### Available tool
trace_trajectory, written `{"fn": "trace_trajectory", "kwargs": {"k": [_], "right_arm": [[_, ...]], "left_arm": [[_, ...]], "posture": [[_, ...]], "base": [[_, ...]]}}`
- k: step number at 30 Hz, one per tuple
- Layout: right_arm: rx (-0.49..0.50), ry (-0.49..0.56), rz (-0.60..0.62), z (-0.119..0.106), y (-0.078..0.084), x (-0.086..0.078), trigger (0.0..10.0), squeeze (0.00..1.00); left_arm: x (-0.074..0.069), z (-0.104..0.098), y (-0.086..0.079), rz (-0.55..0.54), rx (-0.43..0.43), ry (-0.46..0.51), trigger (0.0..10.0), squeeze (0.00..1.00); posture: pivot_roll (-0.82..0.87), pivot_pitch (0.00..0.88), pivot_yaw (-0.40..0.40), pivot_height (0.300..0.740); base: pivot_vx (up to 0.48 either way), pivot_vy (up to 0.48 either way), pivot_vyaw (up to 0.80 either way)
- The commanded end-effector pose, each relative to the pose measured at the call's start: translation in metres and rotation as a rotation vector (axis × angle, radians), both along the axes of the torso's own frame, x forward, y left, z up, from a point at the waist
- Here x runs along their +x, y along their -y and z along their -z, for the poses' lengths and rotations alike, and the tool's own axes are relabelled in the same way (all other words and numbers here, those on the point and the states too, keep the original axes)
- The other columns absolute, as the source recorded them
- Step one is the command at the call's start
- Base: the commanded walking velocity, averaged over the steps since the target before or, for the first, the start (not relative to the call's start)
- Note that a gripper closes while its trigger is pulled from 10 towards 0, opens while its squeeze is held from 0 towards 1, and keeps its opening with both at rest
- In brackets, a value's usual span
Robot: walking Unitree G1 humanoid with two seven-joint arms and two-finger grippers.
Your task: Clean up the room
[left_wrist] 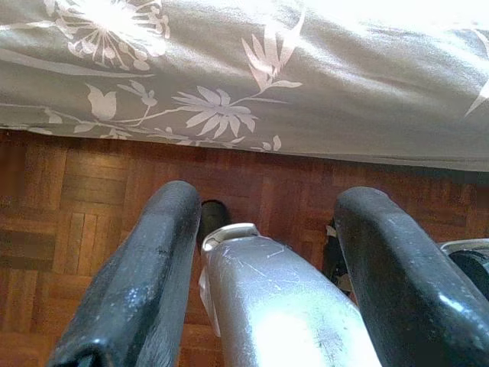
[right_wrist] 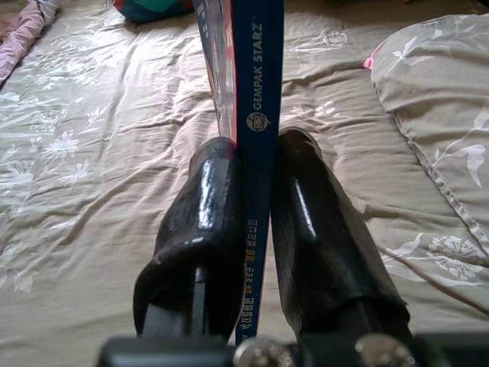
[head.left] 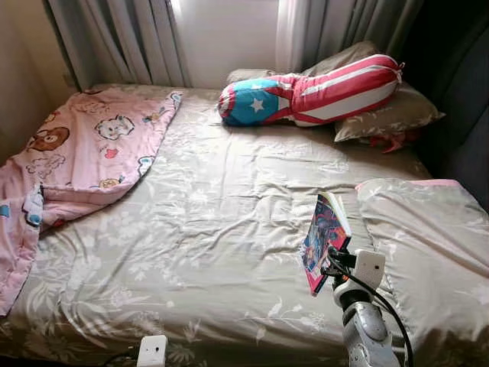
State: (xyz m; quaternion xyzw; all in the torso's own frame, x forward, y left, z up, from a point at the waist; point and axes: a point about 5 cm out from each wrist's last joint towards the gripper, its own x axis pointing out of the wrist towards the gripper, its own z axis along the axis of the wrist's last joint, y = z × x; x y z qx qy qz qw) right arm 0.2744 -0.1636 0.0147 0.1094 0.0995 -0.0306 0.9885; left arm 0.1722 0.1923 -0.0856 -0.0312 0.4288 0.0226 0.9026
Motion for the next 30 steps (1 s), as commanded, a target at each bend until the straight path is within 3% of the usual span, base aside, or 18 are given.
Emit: {"fn": "trace_trajectory", "kwargs": {"k": [1,12,30], "right_arm": [[-0.005,0.03,0.0,-0.0068,0.0011,0.0055,10.0,0.0],[-0.007,0.027,-0.001,-0.0064,0.0016,0.0051,10.0,0.0],[-0.006,0.023,-0.005,-0.0055,0.0011,0.0047,10.0,0.0]], "left_arm": [[-0.0014,0.0007,-0.0002,-0.012,-0.011,-0.006,10.0,0.0],[-0.0017,0.0008,-0.0006,-0.018,-0.011,-0.005,10.0,0.0],[0.0003,0.0,0.0009,-0.011,-0.01,0.003,10.0,0.0]], "posture": [[-0.02,0.018,-0.063,0.73],[-0.02,0.019,-0.064,0.73],[-0.03,0.02,-0.066,0.73]], "base": [[0.0,0.0,0.0],[0.0,0.0,0.0],[0.26,0.0,0.0]]}}
